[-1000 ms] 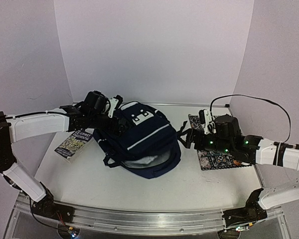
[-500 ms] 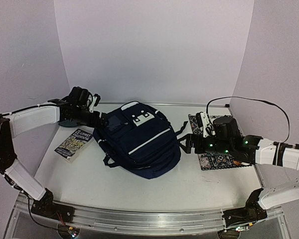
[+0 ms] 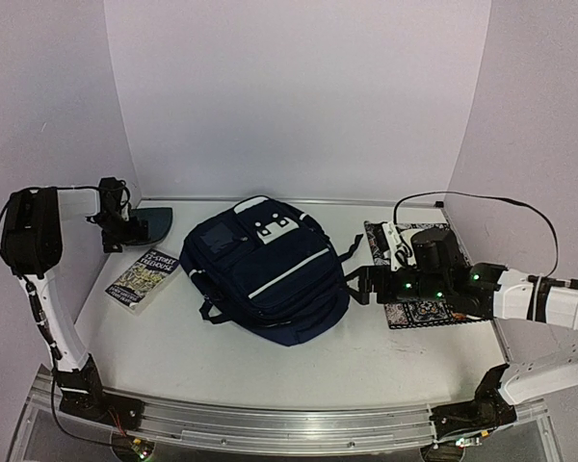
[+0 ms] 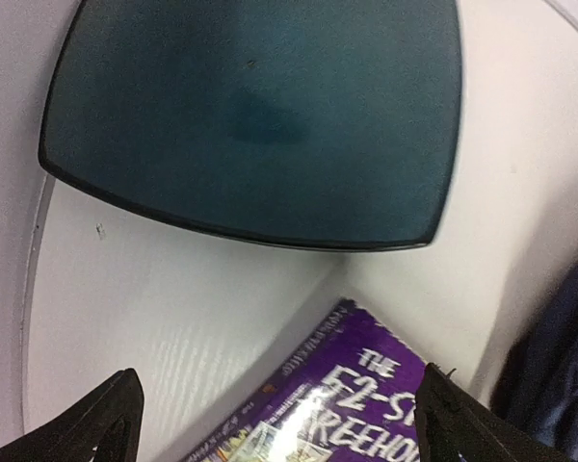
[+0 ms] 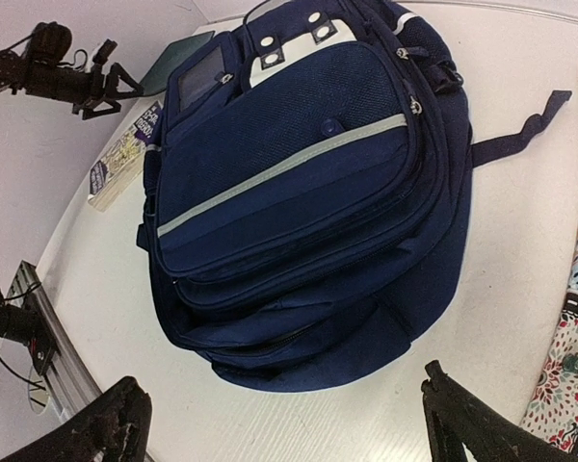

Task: Pack the student bag
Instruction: Move the book to the center of the board.

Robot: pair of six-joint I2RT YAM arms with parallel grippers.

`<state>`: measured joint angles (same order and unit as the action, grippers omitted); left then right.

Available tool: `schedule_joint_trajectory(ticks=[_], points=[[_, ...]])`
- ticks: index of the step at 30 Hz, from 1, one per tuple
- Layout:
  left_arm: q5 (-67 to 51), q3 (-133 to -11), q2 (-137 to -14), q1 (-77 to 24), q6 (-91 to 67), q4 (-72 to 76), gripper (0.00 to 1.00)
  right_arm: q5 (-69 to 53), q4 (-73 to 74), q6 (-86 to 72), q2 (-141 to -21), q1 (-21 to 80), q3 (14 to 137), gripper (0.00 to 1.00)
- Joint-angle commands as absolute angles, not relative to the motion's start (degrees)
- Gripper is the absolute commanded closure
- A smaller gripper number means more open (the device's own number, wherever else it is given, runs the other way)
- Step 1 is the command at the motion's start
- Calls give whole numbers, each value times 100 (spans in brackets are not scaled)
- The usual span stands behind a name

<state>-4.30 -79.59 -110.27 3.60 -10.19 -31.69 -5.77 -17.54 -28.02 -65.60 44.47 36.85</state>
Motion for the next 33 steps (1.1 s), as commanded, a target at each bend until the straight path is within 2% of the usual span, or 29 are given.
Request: schedule_joint_trajectory(ticks=[1,6,11,15,23,33], points=[[-805,-8296,-11541,452,-796,-3480,2,-950,-1821,-2663,-6625,4474,3700,2],[-1039,-7900,-11630,448,-933,-3541,5,-1152,-1928,-2662,-6709,4482,3705,2],[-1278,-6928,-11256,335,-1304,-3571,15,-1347,-1962,-2593,-6872,4501,3799,2],[-1219,-6053,-10759,-5,-1621,-3575,18,-1502,-1983,-2529,-7008,4530,3896,2],[-1204,-4697,-10038,-1257,-2486,-3319,22,-1755,-2166,-2530,-7347,4725,4001,2],[-1177,-4004,-9298,-2804,-3583,-2934,26,-1770,-2045,-2512,-8182,5308,4504,2]])
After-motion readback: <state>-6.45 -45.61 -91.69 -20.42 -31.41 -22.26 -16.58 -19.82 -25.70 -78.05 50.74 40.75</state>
